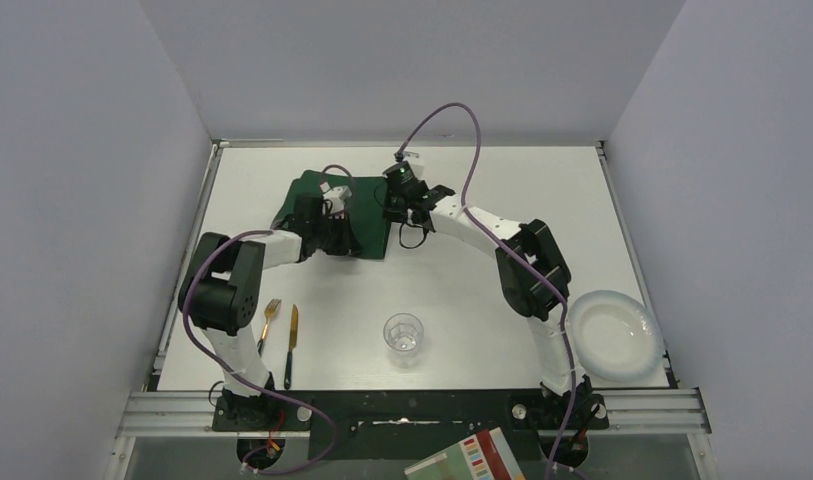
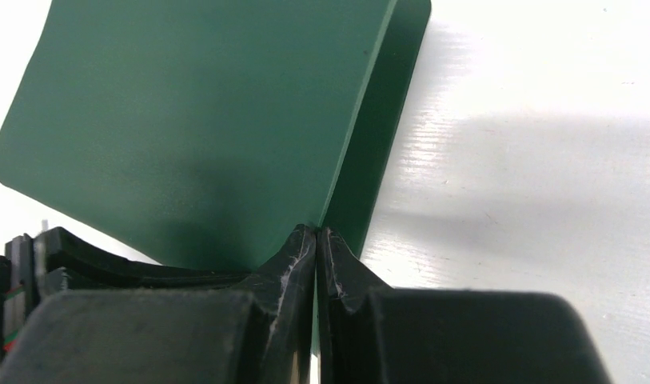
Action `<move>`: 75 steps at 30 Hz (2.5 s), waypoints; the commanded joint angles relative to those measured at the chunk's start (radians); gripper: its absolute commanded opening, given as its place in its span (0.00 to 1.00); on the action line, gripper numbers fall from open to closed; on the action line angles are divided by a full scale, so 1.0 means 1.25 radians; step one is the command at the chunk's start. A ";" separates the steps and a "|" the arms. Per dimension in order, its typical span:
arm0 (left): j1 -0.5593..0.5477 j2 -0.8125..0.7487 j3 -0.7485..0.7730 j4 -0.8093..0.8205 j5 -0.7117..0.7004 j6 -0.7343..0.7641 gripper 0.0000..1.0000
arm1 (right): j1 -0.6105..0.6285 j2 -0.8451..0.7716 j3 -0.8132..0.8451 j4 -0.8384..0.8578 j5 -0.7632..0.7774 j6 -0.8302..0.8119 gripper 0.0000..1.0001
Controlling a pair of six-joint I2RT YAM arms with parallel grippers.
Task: Set the dinner table for one person
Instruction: Flatten out the napkin at the center of the board.
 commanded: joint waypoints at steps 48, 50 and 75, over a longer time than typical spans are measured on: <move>0.462 0.281 0.338 0.377 0.488 -0.406 0.69 | -0.064 -0.213 -0.051 0.057 -0.145 -0.005 0.00; 0.450 0.315 0.359 0.391 0.503 -0.416 0.69 | -0.064 -0.213 -0.048 0.057 -0.144 -0.007 0.00; 0.353 0.333 0.446 0.143 0.513 -0.195 0.00 | -0.078 -0.199 -0.053 0.068 -0.163 -0.014 0.00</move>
